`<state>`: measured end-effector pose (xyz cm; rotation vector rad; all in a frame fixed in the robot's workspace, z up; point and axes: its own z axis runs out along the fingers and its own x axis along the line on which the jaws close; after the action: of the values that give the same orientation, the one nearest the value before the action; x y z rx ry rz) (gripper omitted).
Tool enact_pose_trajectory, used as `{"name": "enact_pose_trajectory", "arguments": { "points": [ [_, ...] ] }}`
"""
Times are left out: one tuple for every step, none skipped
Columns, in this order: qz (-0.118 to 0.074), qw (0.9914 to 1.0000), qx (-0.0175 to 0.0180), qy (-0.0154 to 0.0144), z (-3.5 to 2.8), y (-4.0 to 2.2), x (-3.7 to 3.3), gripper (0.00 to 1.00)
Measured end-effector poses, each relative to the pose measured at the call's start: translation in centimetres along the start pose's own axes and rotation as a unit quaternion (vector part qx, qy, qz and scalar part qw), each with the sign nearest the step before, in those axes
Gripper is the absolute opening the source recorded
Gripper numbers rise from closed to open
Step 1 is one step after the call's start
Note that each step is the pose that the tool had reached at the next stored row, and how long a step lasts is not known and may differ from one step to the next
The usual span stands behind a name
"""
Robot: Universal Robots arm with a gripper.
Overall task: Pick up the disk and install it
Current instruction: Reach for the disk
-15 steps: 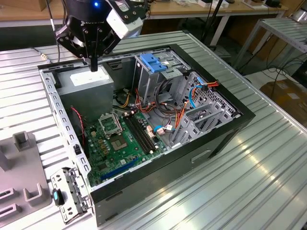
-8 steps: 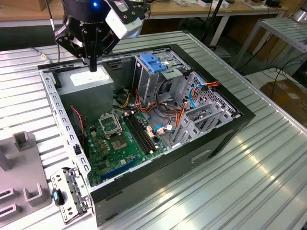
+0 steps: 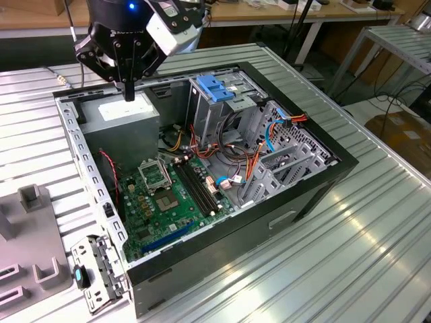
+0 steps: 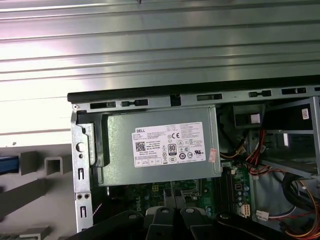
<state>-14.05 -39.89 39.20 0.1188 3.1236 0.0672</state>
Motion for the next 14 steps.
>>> {"name": "enact_pose_trajectory", "arguments": {
  "points": [
    [0.0, 1.0, 0.0, 0.0001, 0.0, 0.0, 0.02, 0.11],
    [0.0, 1.0, 0.0, 0.0002, 0.0, 0.0, 0.04, 0.11],
    [0.0, 1.0, 0.0, 0.0003, 0.01, -0.01, 0.06, 0.11],
    [0.0, 1.0, 0.0, 0.0003, 0.01, -0.01, 0.08, 0.11],
    [0.0, 1.0, 0.0, 0.0005, 0.01, -0.01, 0.12, 0.11],
    [0.0, 1.0, 0.0, 0.0006, 0.01, -0.01, 0.15, 0.11],
    [0.0, 1.0, 0.0001, 0.0007, 0.01, -0.01, 0.17, 0.11],
    [0.0, 1.0, 0.0001, 0.0007, 0.02, -0.02, 0.19, 0.11],
    [0.0, 1.0, 0.0001, 0.0008, 0.02, -0.02, 0.21, 0.11],
    [0.0, 1.0, 0.0001, 0.0009, 0.02, -0.02, 0.24, 0.11],
    [0.0, 1.0, 0.0001, 0.001, 0.02, -0.02, 0.26, 0.11],
    [0.0, 1.0, 0.0001, 0.001, 0.02, -0.02, 0.28, 0.11],
    [0.0, 1.0, 0.0001, 0.0011, 0.02, -0.02, 0.3, 0.11],
    [0.0, 1.0, 0.0001, 0.0011, 0.02, -0.03, 0.32, 0.11]
  ]
}}
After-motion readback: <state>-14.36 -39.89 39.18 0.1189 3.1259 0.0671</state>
